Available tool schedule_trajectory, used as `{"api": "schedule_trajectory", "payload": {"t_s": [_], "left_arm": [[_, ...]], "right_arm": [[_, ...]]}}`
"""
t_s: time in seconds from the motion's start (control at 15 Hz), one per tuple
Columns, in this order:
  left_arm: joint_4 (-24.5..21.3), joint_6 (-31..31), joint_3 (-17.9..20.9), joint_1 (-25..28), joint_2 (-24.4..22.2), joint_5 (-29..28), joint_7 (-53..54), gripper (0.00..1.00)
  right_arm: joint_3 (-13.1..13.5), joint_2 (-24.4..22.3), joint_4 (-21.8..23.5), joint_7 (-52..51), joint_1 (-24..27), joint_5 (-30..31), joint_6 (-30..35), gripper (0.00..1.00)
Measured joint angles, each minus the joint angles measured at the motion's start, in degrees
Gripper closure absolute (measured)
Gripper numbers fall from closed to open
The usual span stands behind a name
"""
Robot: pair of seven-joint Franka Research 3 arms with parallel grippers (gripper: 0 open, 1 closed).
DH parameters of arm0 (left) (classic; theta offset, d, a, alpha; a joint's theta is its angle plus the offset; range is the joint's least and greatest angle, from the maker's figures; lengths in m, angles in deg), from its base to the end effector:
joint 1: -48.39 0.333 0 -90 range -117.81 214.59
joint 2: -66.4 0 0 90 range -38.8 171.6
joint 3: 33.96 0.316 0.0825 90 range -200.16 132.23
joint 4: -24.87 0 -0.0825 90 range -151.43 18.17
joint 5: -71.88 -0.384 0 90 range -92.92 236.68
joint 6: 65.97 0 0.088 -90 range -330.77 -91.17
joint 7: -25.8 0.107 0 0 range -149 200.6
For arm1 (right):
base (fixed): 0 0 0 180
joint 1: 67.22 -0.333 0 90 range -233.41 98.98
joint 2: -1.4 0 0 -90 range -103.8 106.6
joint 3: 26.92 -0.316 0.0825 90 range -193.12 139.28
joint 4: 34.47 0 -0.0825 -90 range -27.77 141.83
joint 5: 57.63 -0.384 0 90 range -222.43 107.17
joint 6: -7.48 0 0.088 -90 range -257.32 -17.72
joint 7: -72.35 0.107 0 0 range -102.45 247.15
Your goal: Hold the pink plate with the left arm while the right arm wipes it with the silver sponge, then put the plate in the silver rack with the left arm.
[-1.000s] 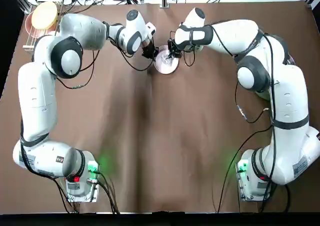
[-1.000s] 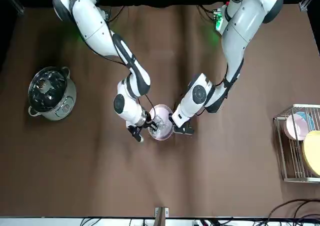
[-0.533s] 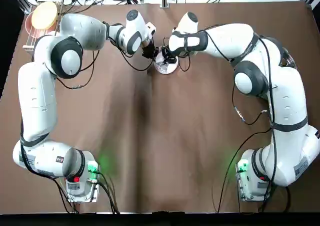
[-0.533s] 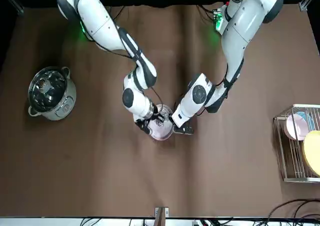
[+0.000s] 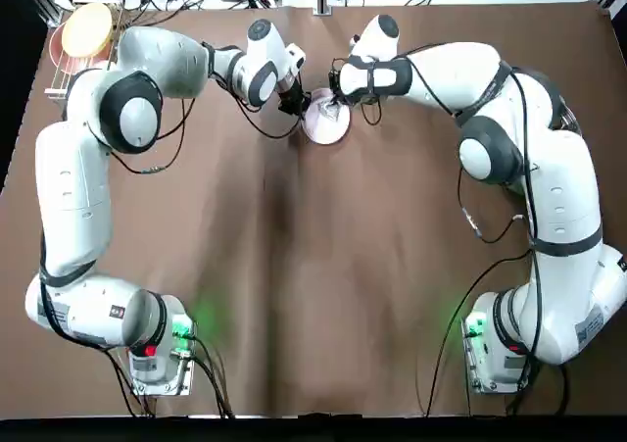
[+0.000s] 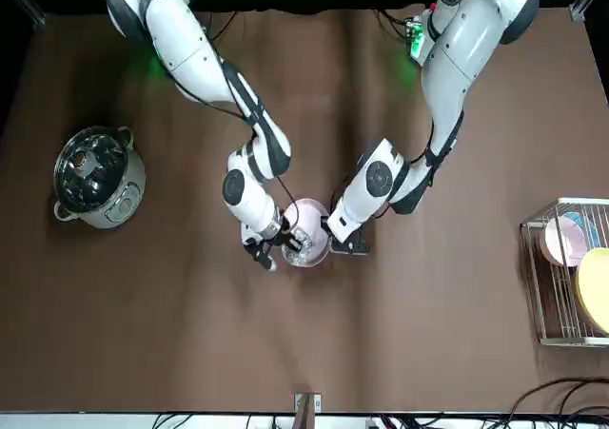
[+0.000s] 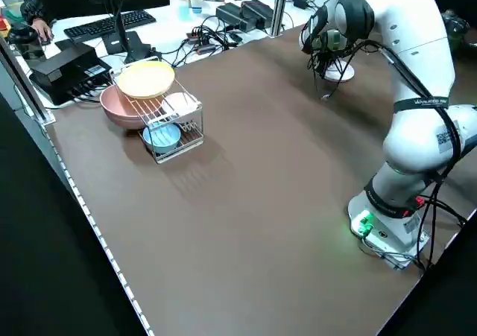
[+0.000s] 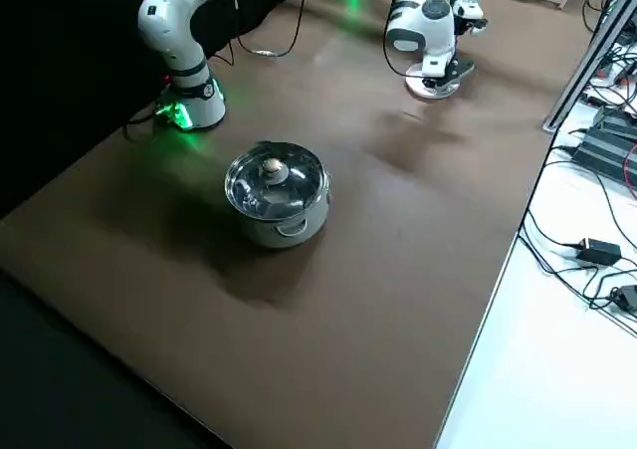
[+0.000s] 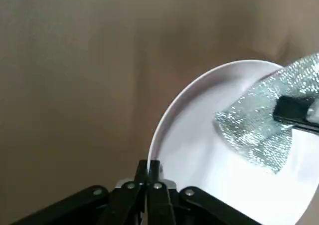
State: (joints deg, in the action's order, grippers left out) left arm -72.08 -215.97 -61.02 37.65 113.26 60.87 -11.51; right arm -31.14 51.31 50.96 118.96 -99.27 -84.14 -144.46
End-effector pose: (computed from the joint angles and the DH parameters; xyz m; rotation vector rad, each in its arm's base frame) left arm 0.5682 -0.3951 0.1809 2.8470 -0.0020 0.0462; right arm 0.6070 0.4171 0.1794 -2.5946 0.7952 0.0092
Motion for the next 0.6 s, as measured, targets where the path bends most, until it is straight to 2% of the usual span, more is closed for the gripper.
{"api": "schedule_trajectory", "payload": {"t_s": [0.4,0.47,0.6], "left_arm": [[0.0,0.0,0.0,0.0,0.0,0.0,0.0,0.97],[0.0,0.0,0.0,0.1,0.0,0.0,0.0,0.97],[0.0,0.0,0.0,0.1,0.0,0.0,0.0,0.97]], "right_arm": [[0.2,-3.2,-2.0,0.0,2.0,0.1,18.9,0.96],[0.3,-5.1,-2.6,0.0,3.3,0.1,25.2,0.96],[0.3,-6.5,-4.1,-0.4,5.7,0.1,33.2,0.96]]}}
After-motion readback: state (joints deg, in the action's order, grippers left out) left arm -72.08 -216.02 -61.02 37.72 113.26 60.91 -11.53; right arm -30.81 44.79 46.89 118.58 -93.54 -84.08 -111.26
